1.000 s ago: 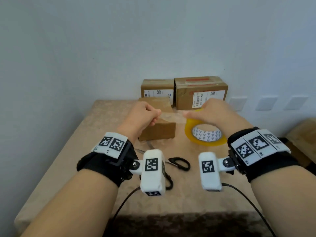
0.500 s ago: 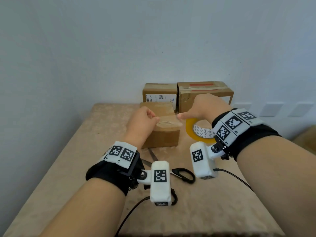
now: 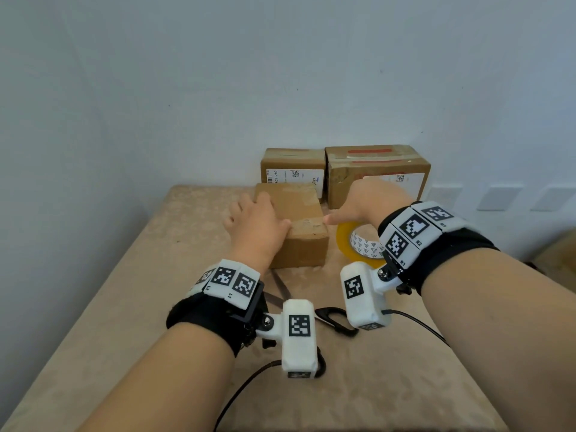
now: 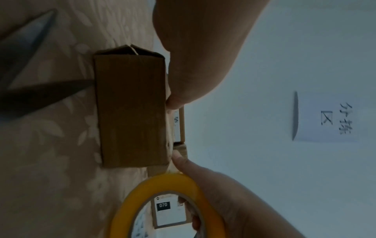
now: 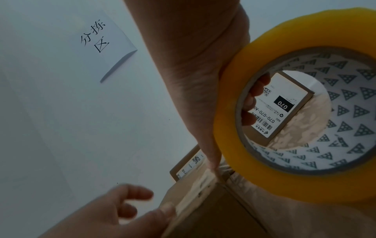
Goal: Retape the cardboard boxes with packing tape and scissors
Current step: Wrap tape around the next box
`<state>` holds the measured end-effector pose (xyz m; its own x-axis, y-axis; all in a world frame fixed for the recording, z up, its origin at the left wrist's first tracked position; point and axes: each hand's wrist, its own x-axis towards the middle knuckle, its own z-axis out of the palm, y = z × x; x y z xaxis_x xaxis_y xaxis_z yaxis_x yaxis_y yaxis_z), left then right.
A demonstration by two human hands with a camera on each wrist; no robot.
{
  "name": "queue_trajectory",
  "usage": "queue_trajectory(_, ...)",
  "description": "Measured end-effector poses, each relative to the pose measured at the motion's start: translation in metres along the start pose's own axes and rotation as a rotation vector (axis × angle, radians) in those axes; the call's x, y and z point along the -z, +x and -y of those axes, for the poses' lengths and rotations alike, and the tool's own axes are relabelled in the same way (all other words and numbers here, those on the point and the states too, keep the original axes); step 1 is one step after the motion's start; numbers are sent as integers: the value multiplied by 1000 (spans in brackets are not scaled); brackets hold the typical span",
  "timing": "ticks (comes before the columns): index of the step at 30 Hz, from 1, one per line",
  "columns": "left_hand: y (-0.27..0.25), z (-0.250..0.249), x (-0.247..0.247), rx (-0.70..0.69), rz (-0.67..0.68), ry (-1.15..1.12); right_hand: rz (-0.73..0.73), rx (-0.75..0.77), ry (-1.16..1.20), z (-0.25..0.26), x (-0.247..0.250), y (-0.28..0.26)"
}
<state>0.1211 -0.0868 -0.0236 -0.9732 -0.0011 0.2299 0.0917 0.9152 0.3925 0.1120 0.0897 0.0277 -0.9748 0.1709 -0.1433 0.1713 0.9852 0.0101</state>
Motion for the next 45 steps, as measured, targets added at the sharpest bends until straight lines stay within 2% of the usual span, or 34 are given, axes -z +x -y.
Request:
queue_trajectory(2, -4, -5, -1, -185, -111, 44, -18, 9, 4, 0, -3, -1)
queue_trajectory(3, -5, -9, -3, -323, -88, 21, -32, 14, 7, 0, -3, -1)
queue_trajectory(4, -8, -14, -6, -444, 10, 2, -46, 21, 9, 0, -4, -2)
queue_trajectory(6, -15, -20, -15, -529, 277, 94, -59, 32, 9, 0, -5, -3)
queue_trajectory(8, -18, -17, -19, -502, 394, 244, -63, 36, 15, 1, -6, -5)
queue_trajectory(12, -11, -3, -13, -450, 425, 242, -99, 74, 177, -7, -6, -12)
queue_trajectory(16, -10, 2, -13, -431, 412, 240, -140, 149, 447, -30, -17, -18)
queue_trajectory(20, -11, 3, -16, -448, 368, 233, -143, 150, 682, -40, -22, -22)
queue_trajectory(22, -11, 6, -17, -459, 327, 232, -148, 157, 617, -36, -16, -23)
queue_trajectory(24, -11, 8, -18, -470, 300, 235, -160, 160, 404, -28, -7, -21)
queue_trajectory(30, -11, 10, -19, -491, 279, 250, -30, 42, -52, 3, 6, -17)
queue_trajectory(33, -12, 10, -16, -491, 300, 240, 42, -7, -153, 11, -2, -14)
queue_trajectory(35, -13, 5, -14, -461, 322, 214, 55, -1, -138, 12, -7, -11)
queue_trajectory(39, -12, -16, -19, -317, 297, 190, -23, 78, -15, -1, -8, -13)
queue_trajectory(42, -12, -35, -27, -242, 270, 340, -193, 142, 273, -23, -11, -19)
queue_trajectory(45, -11, -42, -31, -228, 252, 401, -322, 102, 475, -43, -26, -36)
